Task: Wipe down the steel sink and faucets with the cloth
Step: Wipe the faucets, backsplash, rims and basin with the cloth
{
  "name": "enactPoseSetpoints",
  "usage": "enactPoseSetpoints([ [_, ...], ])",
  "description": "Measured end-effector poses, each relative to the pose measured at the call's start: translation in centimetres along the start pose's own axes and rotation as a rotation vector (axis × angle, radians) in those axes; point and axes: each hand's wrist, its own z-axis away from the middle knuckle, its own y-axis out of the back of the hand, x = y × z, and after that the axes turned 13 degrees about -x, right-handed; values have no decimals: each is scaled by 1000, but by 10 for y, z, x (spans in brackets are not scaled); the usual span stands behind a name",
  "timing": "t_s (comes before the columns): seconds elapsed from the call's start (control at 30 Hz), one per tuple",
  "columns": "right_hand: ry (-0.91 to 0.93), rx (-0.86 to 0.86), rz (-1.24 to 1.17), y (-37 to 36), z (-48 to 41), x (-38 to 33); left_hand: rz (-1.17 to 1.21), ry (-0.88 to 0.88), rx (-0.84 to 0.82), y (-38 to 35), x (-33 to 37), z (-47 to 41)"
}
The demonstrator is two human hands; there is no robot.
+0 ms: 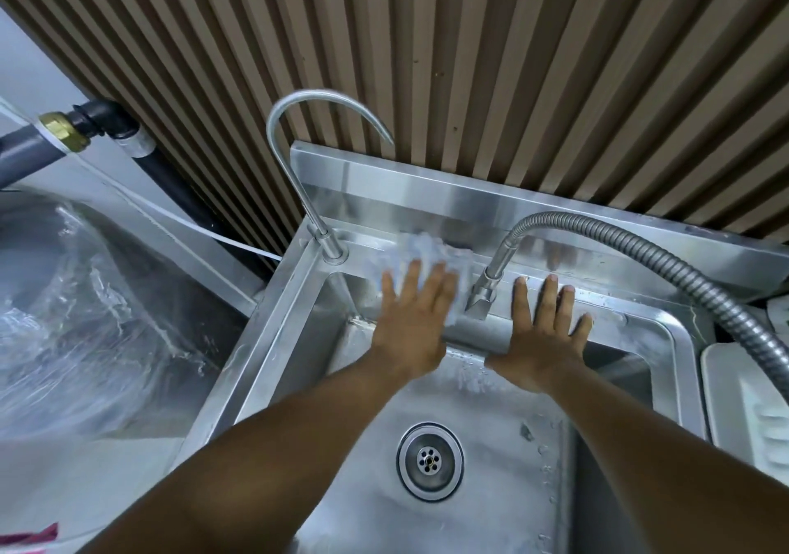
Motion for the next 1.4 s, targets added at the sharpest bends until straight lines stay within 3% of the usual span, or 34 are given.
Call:
enactPoseSetpoints([
  [0.07, -17, -83, -19, 7, 3, -2, -13, -28, -23, 3, -6, -7],
  [0.17, -28, -136, -35, 13, 5, -4, 168, 370, -40, 7, -16, -11],
  [0.3, -24, -197, -56, 21, 11, -7, 3, 52, -50, 0, -12, 0],
  [0.43, -19, -212, -59, 24, 16, -8, 133, 445, -46, 2, -35, -2],
  [0.47, -20, -216, -58, 24, 17, -8, 103, 393, -39, 0, -25, -1],
  [0.57, -29, -228, -47, 25, 19, -9, -78, 17, -26, -7, -6, -1],
  [0.6, -28, -231, -46, 26, 19, -9, -77, 10, -31, -6, -14, -4],
  [0.7, -16, -223, -47, 25, 20, -9, 135, 433, -26, -1, -29, -6],
  [0.73, -16, -225, -48, 25, 21, -9, 146, 469, -31, 2, -21, -4],
  [0.87, -32, -229, -37, 26, 22, -10, -70, 59, -2, -3, 3, -4],
  [0.9, -28, -233, -39, 26, 22, -10, -89, 88, -8, -4, -6, -7],
  [1.03, -7, -234, -37, 27, 22, -9, 188, 556, -18, 1, -23, -13],
  [1.1, -16, -239, -39, 28, 23, -10, 168, 437, -16, 4, 3, -16],
  [1.2, -29, -234, -21, 27, 23, -10, 12, 64, 41, -2, 31, -16],
  [1.27, -26, -242, -26, 28, 24, -10, -57, 17, 30, -2, 13, -15],
  [1.4, -8, -248, -25, 28, 24, -9, 93, 434, 11, 0, -35, -13],
])
